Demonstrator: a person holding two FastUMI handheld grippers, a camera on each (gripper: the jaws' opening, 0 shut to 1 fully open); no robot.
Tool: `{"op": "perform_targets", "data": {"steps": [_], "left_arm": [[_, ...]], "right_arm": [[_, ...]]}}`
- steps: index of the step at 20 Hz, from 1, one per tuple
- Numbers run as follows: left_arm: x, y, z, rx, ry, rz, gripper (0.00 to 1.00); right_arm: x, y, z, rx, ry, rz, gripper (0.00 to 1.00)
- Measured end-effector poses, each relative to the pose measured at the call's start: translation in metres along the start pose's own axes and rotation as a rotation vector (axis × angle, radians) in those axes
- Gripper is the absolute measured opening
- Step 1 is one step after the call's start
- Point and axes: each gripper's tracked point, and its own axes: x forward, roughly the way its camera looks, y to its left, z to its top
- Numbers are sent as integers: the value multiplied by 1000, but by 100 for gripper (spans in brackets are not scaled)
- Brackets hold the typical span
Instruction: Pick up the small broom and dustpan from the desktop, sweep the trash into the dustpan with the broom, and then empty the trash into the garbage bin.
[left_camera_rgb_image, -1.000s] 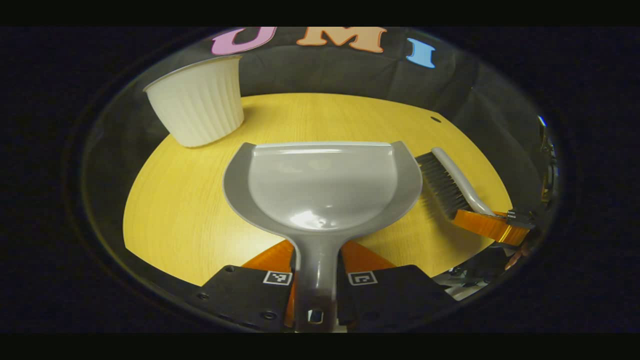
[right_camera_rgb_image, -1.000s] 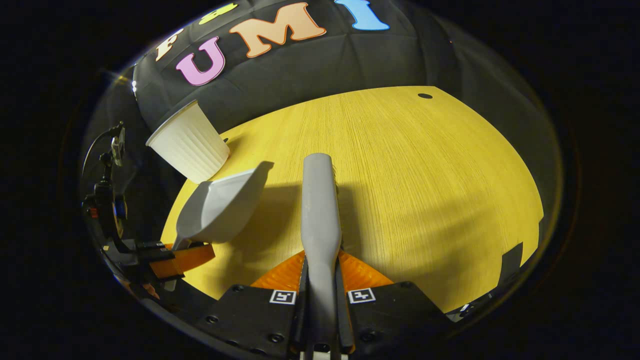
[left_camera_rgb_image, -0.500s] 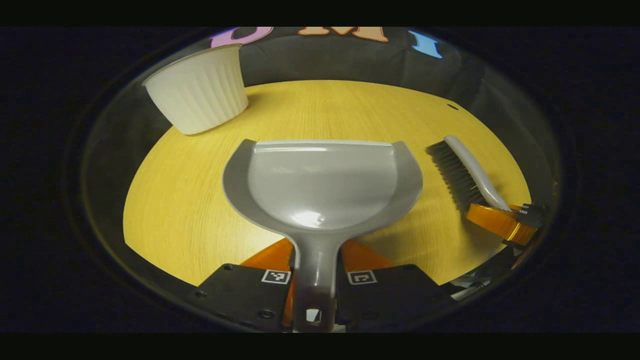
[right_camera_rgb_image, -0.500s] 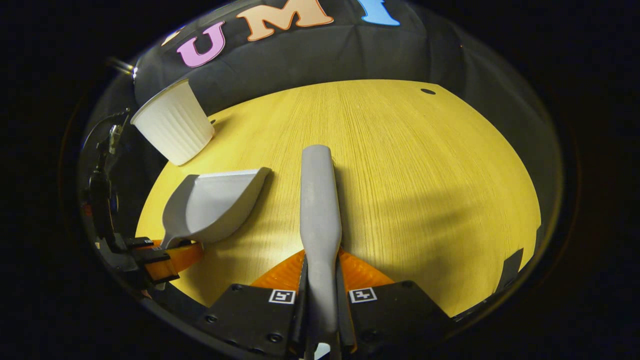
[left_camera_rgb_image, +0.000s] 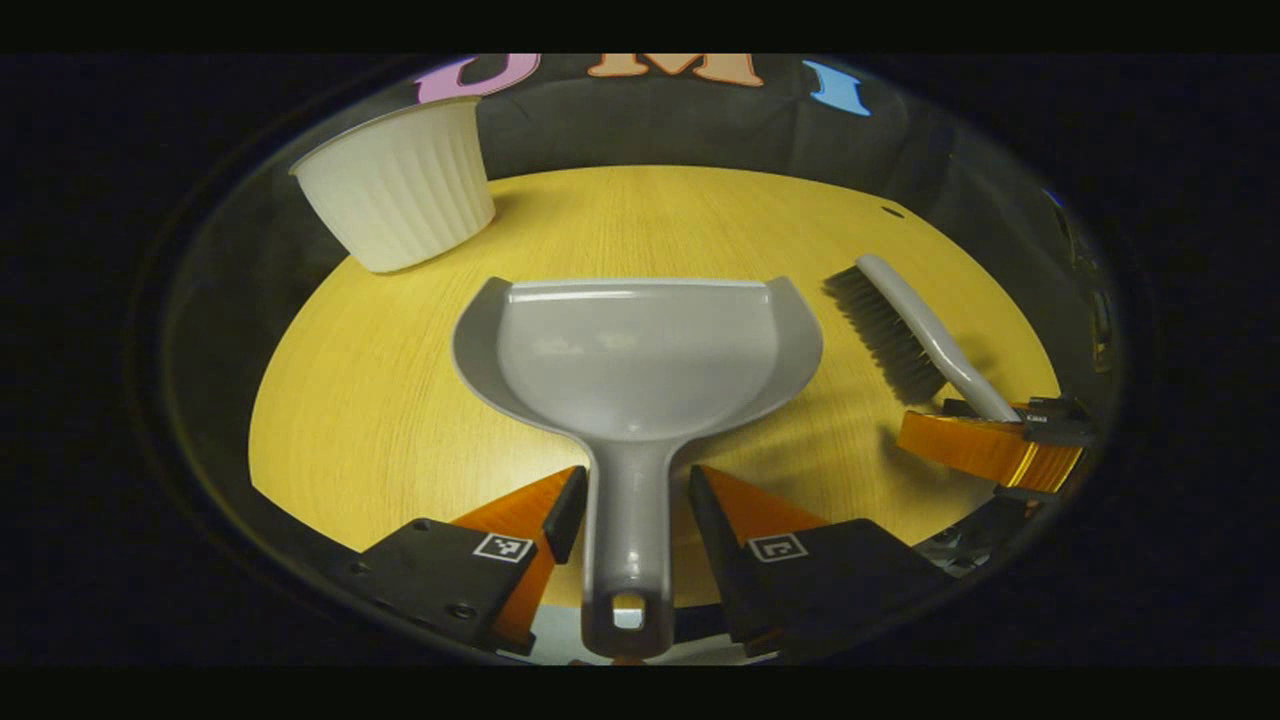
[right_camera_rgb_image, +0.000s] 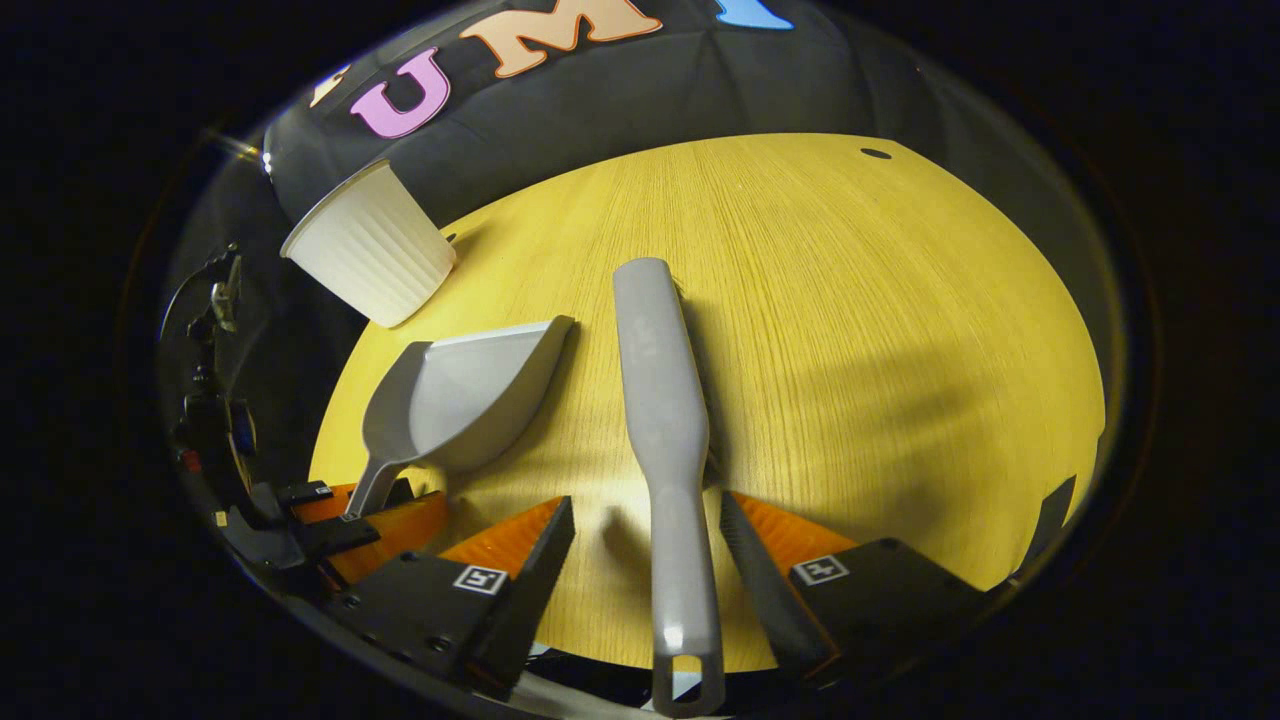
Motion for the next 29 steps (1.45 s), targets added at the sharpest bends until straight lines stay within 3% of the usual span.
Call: {"op": "perform_targets", "data": {"steps": [3, 4, 11, 14, 17, 19, 23, 25, 29], "left_arm": [[-21, -1, 4, 15, -71, -4, 94], [-32, -1, 8, 15, -99, 6, 98], [-130, -50, 94, 81, -418, -99, 95], [-176, -124, 162, 92, -664, -265, 95], [-221, -189, 222, 70, -921, -359, 94], [-235, -221, 248, 35, -1022, -353, 92], [-245, -275, 260, -23, -1072, -315, 93], [-251, -283, 256, -36, -1085, -278, 93], [-275, -255, 264, -86, -1146, -168, 92]], "right_arm": [[-15, 4, 7, 21, -35, 29, 92], [-24, 7, 13, 40, -54, 46, 93], [-125, 8, 84, 154, -324, 239, 93], [-177, -22, 125, 210, -491, 290, 93], [-227, -78, 139, 215, -625, 264, 92], [-261, -126, 150, 220, -698, 231, 92], [-322, -205, 167, 244, -842, 148, 92], [-360, -211, 177, 191, -919, 126, 92], [-416, -177, 172, 45, -1035, 168, 92]]}}
